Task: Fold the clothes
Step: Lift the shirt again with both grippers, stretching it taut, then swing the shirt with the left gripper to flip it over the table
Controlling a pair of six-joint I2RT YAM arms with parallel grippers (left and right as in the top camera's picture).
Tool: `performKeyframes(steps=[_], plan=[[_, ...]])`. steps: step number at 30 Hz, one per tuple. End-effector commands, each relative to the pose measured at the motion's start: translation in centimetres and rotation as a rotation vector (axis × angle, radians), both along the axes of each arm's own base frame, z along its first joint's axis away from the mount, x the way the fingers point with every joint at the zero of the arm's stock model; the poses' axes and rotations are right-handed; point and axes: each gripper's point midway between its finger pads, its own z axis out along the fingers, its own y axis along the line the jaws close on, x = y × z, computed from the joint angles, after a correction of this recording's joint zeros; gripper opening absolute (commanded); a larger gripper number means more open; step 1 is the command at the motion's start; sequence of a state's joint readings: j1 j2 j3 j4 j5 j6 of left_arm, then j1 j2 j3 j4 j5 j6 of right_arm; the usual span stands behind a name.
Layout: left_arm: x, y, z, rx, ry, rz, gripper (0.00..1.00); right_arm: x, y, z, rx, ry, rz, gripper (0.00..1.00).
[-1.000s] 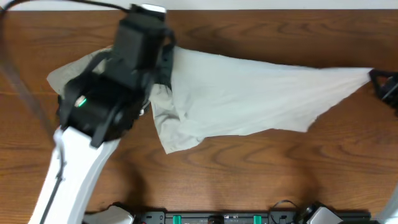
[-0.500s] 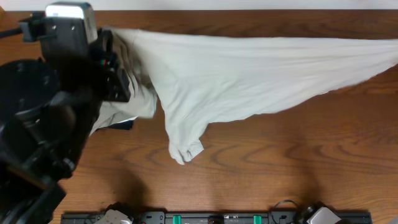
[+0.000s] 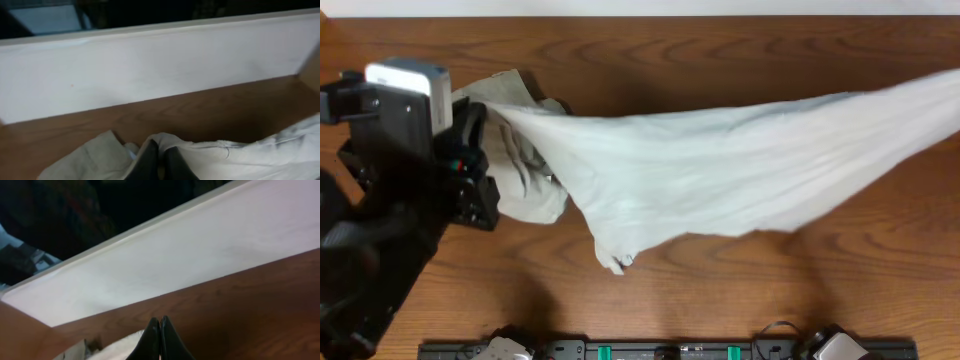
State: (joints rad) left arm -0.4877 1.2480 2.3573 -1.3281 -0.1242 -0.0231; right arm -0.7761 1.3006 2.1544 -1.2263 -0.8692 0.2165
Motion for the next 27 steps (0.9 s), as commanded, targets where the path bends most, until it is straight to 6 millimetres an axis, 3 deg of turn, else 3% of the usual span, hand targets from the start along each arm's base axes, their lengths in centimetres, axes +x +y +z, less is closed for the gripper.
performKeyframes(steps=[1,5,9,11,15,19,23,27], plan=[[-1.0,-1.8,0.7,-0.025,-0.017,-0.122,0.06,-1.2,-0.7,1.1,-0.036,-0.003,-0.105,0.02],[-1.2,-2.2,1.3,-0.044,-0.035,-0.148,0.06,-2.9,-1.3,1.3,-0.064,0.027,-0.216,0.01],[-0.6,-2.9,1.7,-0.051,-0.045,-0.167,0.06,-4.3,-2.6,0.1,-0.069,0.104,-0.344,0.01],[0.9,-2.9,1.1,-0.026,-0.026,-0.131,0.06,-4.8,-3.9,-1.1,-0.068,0.160,-0.413,0.01],[5.8,-3.6,-1.5,0.048,0.054,-0.038,0.06,-4.7,-6.2,-3.3,-0.072,0.270,-0.487,0.01],[10.8,-5.9,-4.9,0.124,0.142,-0.030,0.06,-3.2,-9.1,-6.0,-0.062,0.387,-0.518,0.01],[15.3,-7.8,-8.3,0.169,0.210,-0.017,0.06,0.0,-10.9,-8.6,-0.039,0.451,-0.426,0.01],[17.4,-9.1,-9.1,0.166,0.205,-0.020,0.06,3.6,-11.2,-8.9,-0.012,0.395,-0.291,0.01]])
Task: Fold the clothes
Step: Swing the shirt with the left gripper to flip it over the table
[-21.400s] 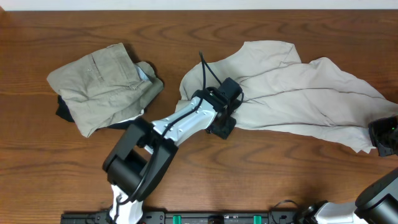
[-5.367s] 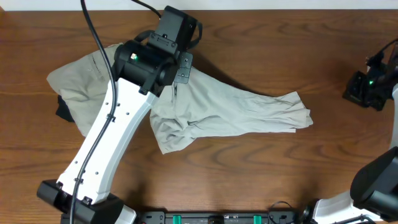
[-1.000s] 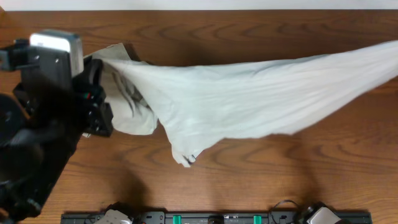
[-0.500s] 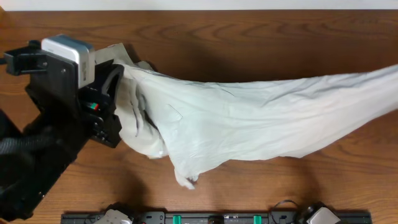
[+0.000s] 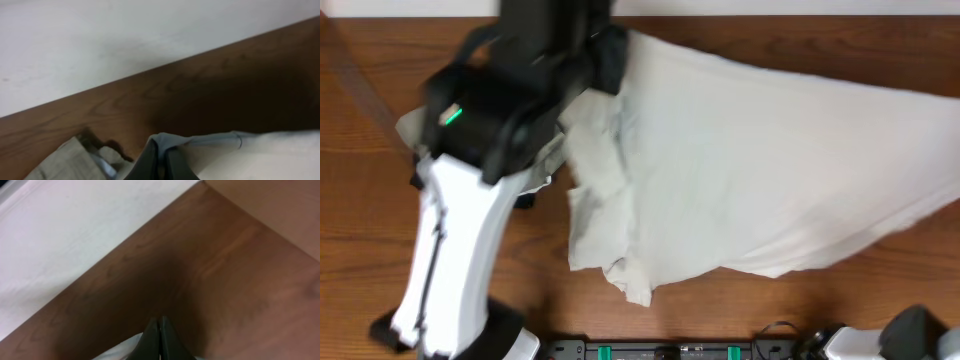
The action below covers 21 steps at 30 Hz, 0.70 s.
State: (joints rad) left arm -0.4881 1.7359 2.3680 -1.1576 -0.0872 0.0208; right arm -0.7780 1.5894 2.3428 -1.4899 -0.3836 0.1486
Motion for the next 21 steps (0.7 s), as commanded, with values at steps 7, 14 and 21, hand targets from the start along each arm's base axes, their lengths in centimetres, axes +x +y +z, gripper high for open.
performKeyframes(steps=[7,14,21], plan=[[-4.3,-0.5,7.6,-0.048,-0.229,-0.076,0.06,0.6,0.6,4.3,-0.110,-0.145,0.088,0.01],[-12.4,0.8,14.6,-0.097,-0.432,-0.153,0.06,-5.7,4.6,10.5,-0.238,-0.280,-0.005,0.01],[-16.3,2.5,16.1,-0.130,-0.472,-0.195,0.06,-11.4,7.4,12.0,-0.328,-0.297,-0.145,0.02]])
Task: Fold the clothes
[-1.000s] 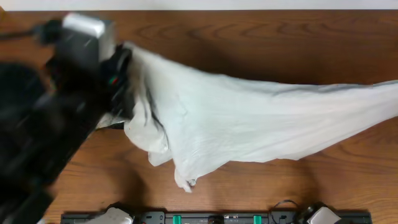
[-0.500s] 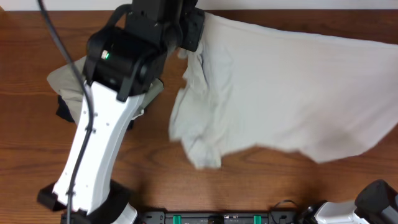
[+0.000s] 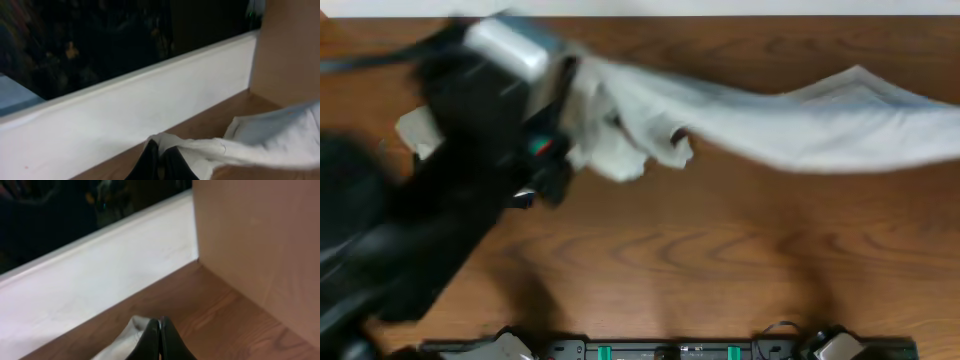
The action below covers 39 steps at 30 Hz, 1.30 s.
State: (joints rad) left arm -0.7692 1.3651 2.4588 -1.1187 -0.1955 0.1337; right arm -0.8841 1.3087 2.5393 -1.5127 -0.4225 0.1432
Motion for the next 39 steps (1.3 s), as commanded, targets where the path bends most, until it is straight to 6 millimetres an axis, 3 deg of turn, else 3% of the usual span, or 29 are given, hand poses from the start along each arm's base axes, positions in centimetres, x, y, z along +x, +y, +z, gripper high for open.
performKeyframes(steps=[1,5,8,13,17,18,21,24,26,28,29,34,39], plan=[[0.5,0.1,-0.3,0.030,-0.003,0.030,0.06,-1.4,-0.6,-0.5,0.014,0.014,-0.088,0.02],[2.3,0.7,-0.9,0.067,0.004,0.132,0.06,-1.2,-1.4,-1.8,0.056,0.061,-0.111,0.02],[5.2,0.8,-2.3,0.126,0.030,0.248,0.06,0.1,-3.2,-3.2,0.104,0.109,-0.118,0.01],[12.8,-0.8,-7.4,0.237,0.143,0.344,0.06,4.3,-6.8,-7.4,0.237,0.234,-0.058,0.01],[21.1,-3.6,-14.3,0.278,0.269,0.312,0.06,10.0,-9.7,-11.9,0.339,0.332,0.026,0.03],[23.0,-4.1,-15.8,0.284,0.287,0.316,0.06,11.8,-10.4,-13.3,0.360,0.358,0.052,0.07],[28.7,-5.4,-20.7,0.298,0.316,0.321,0.11,17.9,-11.5,-17.2,0.395,0.406,0.145,0.38],[32.7,-6.0,-25.0,0.302,0.340,0.332,0.50,22.6,-11.3,-21.8,0.446,0.467,0.225,0.54],[33.5,-5.9,-27.2,0.316,0.377,0.342,0.63,23.7,-10.8,-24.3,0.469,0.528,0.267,0.56],[33.4,-5.3,-28.3,0.343,0.413,0.355,0.95,23.6,-10.7,-26.0,0.476,0.587,0.281,0.58],[33.2,-4.8,-28.6,0.359,0.423,0.373,0.99,23.3,-10.5,-26.2,0.483,0.598,0.282,0.59],[31.5,-2.0,-26.9,0.406,0.435,0.458,0.98,22.2,-9.0,-25.3,0.458,0.620,0.334,0.61],[28.4,-0.5,-22.9,0.387,0.410,0.464,0.98,21.4,-7.3,-26.5,0.454,0.717,0.356,0.61]])
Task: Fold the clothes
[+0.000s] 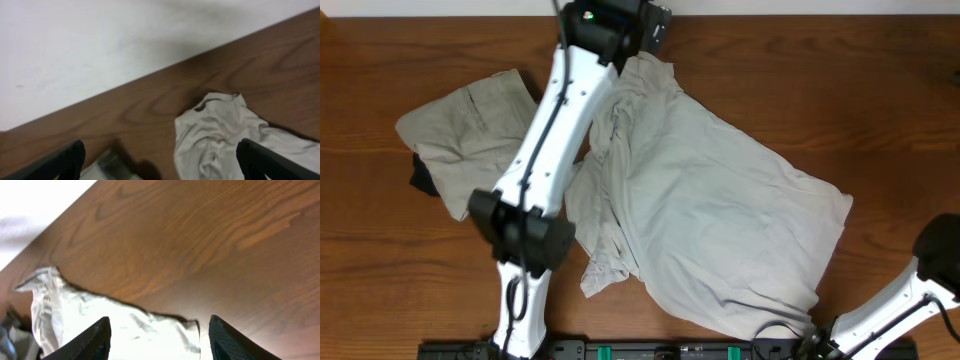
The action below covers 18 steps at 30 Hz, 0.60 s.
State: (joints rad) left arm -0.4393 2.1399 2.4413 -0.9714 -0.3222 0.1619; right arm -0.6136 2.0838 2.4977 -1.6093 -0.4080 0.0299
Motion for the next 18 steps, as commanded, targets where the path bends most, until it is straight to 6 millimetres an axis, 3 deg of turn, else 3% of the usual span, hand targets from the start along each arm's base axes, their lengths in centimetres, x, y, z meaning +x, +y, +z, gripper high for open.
performKeyframes(steps=[1,4,7,10,12,13,16,18], plan=[[-2.8,2.2,6.7,-0.029,-0.111,0.028,0.98,-0.2,1.7,0.1,-0.056,0.029,0.078,0.58],[-5.6,3.5,9.7,-0.048,-0.137,0.033,0.98,-0.3,3.4,-2.3,-0.044,0.115,0.132,0.55],[-8.6,4.8,12.2,-0.073,-0.153,0.041,0.98,-0.8,5.1,-6.3,-0.051,0.251,0.186,0.55],[-11.3,6.1,13.9,-0.093,-0.163,0.052,0.98,-0.8,6.9,-10.3,-0.049,0.338,0.248,0.58],[-13.2,6.9,14.8,-0.099,-0.163,0.057,0.98,-0.9,9.1,-14.0,-0.036,0.387,0.329,0.57],[-13.6,7.1,14.9,-0.100,-0.163,0.057,0.98,-1.0,9.6,-14.8,-0.031,0.399,0.345,0.56],[-15.0,7.8,15.8,-0.120,-0.175,0.067,0.98,-1.5,11.9,-18.7,-0.023,0.441,0.405,0.41],[-15.6,8.1,16.3,-0.125,-0.185,0.068,0.98,-1.9,13.2,-20.6,-0.021,0.458,0.434,0.24]])
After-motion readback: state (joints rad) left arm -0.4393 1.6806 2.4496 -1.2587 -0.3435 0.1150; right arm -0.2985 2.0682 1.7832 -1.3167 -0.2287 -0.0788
